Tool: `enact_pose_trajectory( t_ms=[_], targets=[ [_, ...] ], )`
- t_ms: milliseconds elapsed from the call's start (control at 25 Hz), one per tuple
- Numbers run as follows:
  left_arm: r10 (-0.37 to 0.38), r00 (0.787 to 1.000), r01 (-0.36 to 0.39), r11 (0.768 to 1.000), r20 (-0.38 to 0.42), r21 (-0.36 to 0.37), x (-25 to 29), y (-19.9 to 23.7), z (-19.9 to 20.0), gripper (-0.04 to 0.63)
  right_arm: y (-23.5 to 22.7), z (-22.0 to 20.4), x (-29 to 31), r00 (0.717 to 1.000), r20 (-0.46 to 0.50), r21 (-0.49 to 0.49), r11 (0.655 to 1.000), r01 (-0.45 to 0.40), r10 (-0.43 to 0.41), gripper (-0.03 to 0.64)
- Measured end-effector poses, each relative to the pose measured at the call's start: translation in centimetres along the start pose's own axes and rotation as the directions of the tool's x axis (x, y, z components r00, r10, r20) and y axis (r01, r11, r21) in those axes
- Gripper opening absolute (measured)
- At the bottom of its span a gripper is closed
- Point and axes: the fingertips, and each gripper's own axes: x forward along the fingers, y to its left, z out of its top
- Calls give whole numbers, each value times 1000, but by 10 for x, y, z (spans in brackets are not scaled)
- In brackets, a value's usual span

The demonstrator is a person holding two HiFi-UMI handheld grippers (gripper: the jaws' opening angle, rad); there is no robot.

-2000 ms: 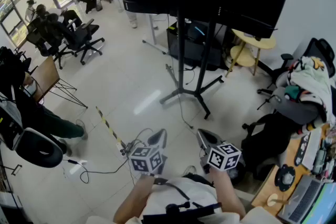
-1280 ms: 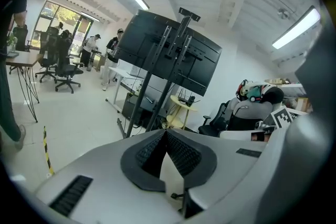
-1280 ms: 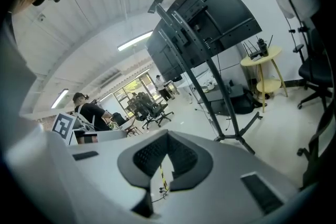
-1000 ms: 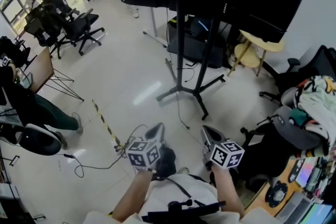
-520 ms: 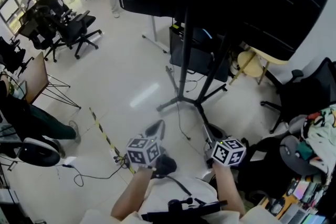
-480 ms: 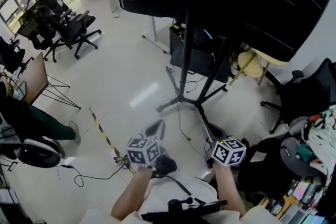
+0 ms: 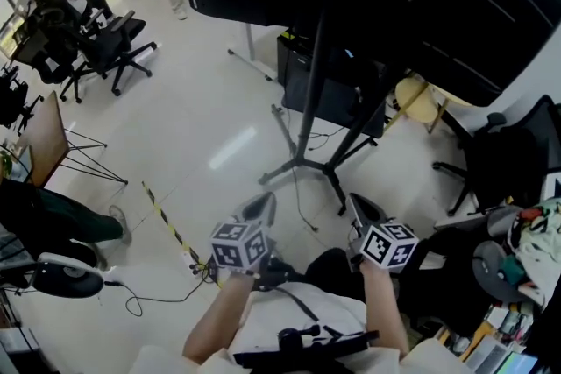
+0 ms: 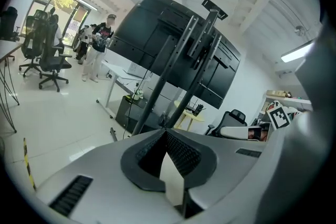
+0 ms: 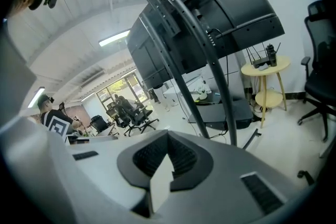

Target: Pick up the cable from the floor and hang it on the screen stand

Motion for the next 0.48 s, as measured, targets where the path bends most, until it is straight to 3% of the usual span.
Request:
enact_pose_trajectory(
  t_ms=[240,480],
  targets=[
    [-18,1000,18,999,-22,-34,35,1,4,0,-31,13,17,999,-15,14,999,29,-28,9],
    [18,1000,-19,998,-10,-63,75,-3,20,0,-38,43,51,997,-57,-25,998,-57,56,9]
  ],
)
